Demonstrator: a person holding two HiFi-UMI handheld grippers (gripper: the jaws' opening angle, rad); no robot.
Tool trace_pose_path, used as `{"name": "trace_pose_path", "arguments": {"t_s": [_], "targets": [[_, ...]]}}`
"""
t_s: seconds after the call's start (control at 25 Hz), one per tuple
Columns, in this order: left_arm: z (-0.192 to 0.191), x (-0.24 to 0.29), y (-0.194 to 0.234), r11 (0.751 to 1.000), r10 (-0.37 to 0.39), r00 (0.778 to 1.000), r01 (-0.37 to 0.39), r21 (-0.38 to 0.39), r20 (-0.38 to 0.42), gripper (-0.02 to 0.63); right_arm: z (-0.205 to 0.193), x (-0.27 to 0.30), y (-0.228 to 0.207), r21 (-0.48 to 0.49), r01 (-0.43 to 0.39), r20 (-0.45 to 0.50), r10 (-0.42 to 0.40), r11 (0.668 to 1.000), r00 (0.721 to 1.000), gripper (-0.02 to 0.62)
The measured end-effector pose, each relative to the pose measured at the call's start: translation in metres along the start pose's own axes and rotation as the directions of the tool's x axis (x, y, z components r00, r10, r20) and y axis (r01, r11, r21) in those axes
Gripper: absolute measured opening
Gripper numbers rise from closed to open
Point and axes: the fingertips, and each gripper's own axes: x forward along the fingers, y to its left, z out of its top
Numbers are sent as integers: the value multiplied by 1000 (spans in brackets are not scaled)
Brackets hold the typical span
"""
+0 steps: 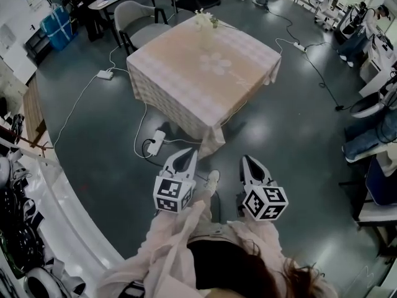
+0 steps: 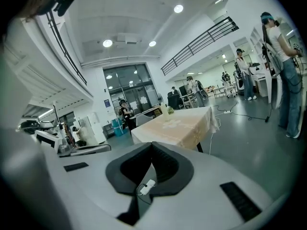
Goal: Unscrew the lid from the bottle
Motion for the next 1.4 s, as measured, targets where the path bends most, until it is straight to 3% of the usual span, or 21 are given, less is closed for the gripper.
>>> {"name": "trace_pose_path", "arguments": {"t_s": [0.92, 1.4], "targets": [[67, 153, 54, 998, -57, 998, 57, 8, 2, 26, 78, 132, -62, -3, 13, -9, -13, 1000, 1000, 12], [88, 234, 93, 999, -47, 999, 48, -1, 17, 26, 110, 207, -100, -21, 11, -10, -11, 1000, 1000, 11]]}}
